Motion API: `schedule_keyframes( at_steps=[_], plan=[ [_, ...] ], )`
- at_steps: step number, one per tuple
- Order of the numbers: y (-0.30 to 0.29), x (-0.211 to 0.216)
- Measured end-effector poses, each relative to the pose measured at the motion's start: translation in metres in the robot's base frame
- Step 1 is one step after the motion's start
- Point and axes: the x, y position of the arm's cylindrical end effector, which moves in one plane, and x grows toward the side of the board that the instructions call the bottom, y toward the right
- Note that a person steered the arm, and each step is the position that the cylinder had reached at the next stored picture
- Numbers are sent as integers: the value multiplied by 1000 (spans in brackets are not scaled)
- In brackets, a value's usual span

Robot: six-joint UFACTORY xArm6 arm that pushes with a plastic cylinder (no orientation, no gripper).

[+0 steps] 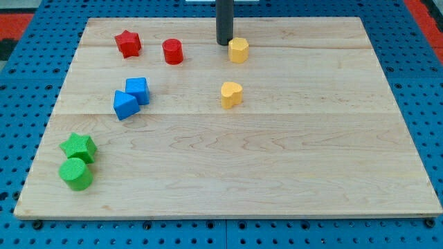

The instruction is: Slide the yellow hexagon to the yellow heart

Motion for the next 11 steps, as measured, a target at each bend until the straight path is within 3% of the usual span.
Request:
schedule_keyframes(
  at_steps=[3, 6, 7, 8, 9, 10, 11],
  plan=[
    [17, -2],
    [16, 54],
    [26, 91],
    [7, 122],
    [-65, 101],
    [-23, 68],
    [66, 78]
  ],
)
